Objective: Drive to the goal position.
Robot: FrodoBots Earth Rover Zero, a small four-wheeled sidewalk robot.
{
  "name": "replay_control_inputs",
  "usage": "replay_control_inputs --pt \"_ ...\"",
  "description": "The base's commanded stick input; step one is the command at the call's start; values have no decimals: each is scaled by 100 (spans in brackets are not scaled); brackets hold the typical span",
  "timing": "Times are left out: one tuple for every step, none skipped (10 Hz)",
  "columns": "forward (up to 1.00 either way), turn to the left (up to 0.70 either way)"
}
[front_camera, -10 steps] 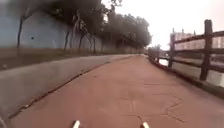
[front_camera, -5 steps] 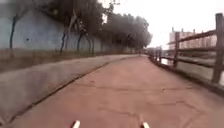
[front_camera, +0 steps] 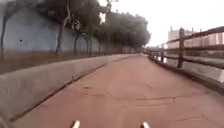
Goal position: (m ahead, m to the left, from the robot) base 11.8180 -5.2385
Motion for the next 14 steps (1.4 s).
replay_control_inputs --pt "70 0" --pt "70 0" --pt "70 0" --pt "70 0" --pt "70 0" --pt "70 0" --pt "70 0" --pt "70 0" --pt "70 0" --pt "70 0" --pt "70 0" --pt "70 -24" --pt "70 -27" --pt "70 -27"
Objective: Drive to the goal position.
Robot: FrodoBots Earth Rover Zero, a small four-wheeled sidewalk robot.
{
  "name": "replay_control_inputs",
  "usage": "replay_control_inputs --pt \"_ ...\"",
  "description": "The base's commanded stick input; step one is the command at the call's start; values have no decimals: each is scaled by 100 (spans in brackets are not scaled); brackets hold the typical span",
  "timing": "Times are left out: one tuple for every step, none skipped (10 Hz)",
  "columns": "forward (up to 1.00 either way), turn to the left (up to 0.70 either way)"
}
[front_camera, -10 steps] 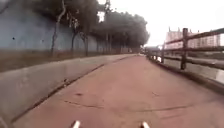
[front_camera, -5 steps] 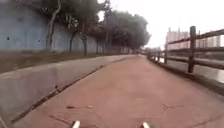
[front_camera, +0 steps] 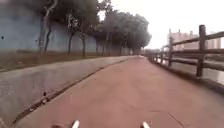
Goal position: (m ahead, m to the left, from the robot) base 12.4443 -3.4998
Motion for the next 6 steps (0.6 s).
replay_control_inputs --pt "70 -27" --pt "70 -27" --pt "70 -4" --pt "70 0" --pt "70 0" --pt "70 0"
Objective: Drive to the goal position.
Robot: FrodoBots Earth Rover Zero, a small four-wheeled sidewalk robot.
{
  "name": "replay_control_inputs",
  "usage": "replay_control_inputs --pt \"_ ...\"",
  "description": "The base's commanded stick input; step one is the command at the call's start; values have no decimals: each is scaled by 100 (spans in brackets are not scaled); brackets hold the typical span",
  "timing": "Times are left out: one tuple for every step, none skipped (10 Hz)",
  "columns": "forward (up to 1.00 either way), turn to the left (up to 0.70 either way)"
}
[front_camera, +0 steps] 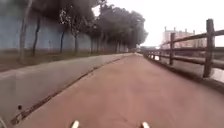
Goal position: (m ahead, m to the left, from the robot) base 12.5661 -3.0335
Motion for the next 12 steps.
replay_control_inputs --pt "70 0" --pt "70 0" --pt "70 0" --pt "70 -27" --pt "70 -27" --pt "70 -27" --pt "70 -27" --pt "70 0" --pt "70 0" --pt "70 -5" --pt "70 -27" --pt "70 -27"
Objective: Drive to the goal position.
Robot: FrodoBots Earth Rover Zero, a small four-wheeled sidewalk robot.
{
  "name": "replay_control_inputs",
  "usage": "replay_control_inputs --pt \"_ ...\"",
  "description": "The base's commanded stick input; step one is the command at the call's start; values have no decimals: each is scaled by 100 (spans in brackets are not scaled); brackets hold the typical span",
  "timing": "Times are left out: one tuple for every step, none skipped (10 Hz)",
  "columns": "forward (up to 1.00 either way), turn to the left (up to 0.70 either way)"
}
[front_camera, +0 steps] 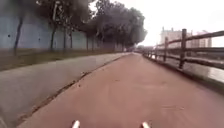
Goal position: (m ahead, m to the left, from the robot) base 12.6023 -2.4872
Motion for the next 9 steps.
replay_control_inputs --pt "70 -27" --pt "70 -27" --pt "70 -27" --pt "70 -27" --pt "70 -27" --pt "70 -27" --pt "70 -27" --pt "70 -27" --pt "70 0"
